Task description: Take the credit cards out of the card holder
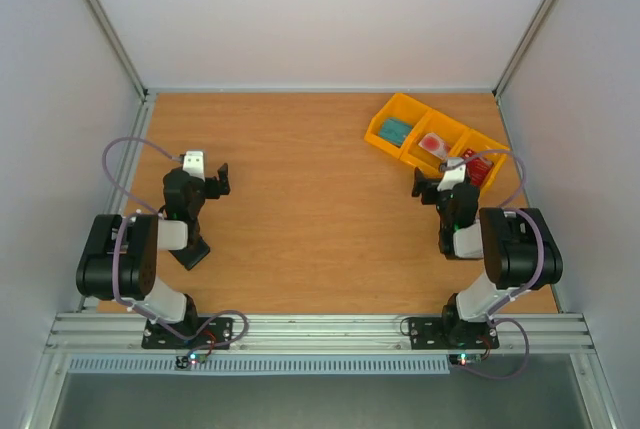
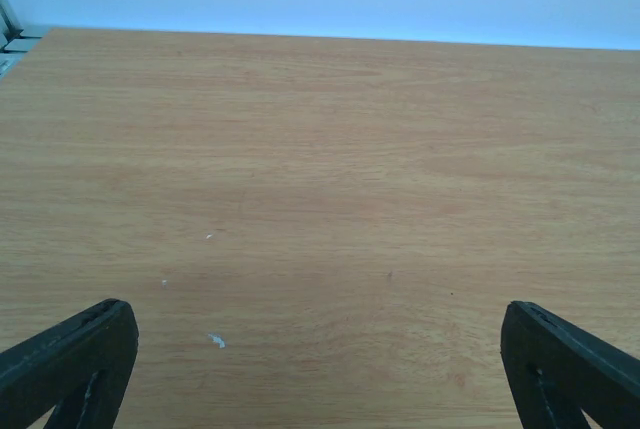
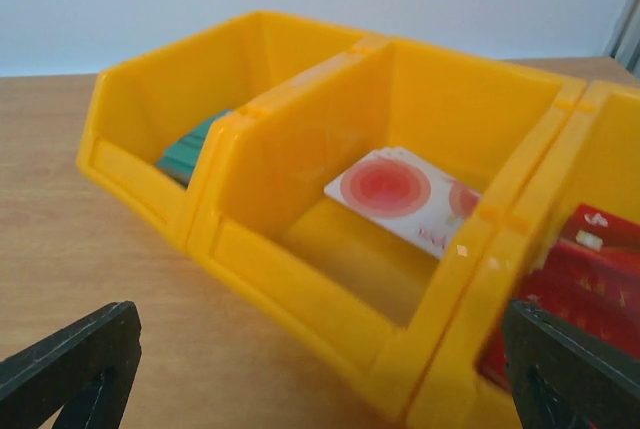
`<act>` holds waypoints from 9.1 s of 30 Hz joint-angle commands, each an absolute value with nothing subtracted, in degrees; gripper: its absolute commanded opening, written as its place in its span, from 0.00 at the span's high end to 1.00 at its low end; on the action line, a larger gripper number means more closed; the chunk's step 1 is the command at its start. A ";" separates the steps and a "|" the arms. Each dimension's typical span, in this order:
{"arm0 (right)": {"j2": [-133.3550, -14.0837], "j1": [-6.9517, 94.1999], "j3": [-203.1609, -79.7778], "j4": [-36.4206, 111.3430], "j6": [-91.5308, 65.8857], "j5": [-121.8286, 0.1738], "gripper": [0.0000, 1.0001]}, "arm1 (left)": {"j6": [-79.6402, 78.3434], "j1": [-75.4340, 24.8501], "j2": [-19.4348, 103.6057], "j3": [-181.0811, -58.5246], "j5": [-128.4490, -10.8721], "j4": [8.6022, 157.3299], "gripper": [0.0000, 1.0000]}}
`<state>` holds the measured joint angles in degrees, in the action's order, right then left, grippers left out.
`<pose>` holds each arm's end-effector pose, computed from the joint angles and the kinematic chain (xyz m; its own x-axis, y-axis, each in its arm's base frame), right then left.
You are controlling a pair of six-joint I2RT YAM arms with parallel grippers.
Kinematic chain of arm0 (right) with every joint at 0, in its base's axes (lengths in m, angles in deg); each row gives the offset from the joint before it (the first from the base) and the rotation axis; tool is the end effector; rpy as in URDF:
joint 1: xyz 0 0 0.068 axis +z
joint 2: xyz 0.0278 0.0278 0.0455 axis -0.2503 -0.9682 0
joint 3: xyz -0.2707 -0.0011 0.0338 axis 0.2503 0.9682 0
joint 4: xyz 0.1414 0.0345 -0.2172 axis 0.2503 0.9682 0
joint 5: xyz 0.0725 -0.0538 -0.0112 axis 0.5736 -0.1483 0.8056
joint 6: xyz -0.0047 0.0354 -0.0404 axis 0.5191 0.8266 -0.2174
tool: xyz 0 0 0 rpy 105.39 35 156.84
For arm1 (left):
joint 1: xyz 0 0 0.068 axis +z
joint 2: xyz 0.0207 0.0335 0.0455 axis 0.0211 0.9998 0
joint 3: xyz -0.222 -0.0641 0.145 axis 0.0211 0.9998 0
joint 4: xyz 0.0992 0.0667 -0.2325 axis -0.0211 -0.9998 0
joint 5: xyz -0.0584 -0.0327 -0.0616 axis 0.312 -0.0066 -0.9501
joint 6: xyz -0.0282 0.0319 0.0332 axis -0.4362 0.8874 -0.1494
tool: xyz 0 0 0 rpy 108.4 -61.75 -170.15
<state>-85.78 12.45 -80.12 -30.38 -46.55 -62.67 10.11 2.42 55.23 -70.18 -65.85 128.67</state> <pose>0.2478 -0.0054 0.1263 -0.1506 -0.4452 -0.8827 -0.1476 0.8930 -0.4253 0.2718 0.0030 0.1437 -0.3130 -0.0209 -0.9495 0.0483 0.9981 -0.0378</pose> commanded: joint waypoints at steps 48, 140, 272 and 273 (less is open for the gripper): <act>-55.43 30.62 -117.47 43.91 -39.98 -54.56 0.01 | 35.65 13.43 72.76 -113.06 -76.80 10.97 0.04; -111.54 62.40 -136.86 43.71 39.26 -42.74 0.43 | 33.50 -7.57 79.65 -115.46 -103.94 17.17 0.49; -74.22 60.94 -153.20 45.37 -36.58 -20.27 0.40 | -19.44 -16.05 21.67 -117.21 -123.22 86.83 1.00; -74.20 60.91 -153.20 45.58 -36.98 -20.27 0.44 | -20.12 -16.03 21.45 -116.90 -123.84 87.71 1.00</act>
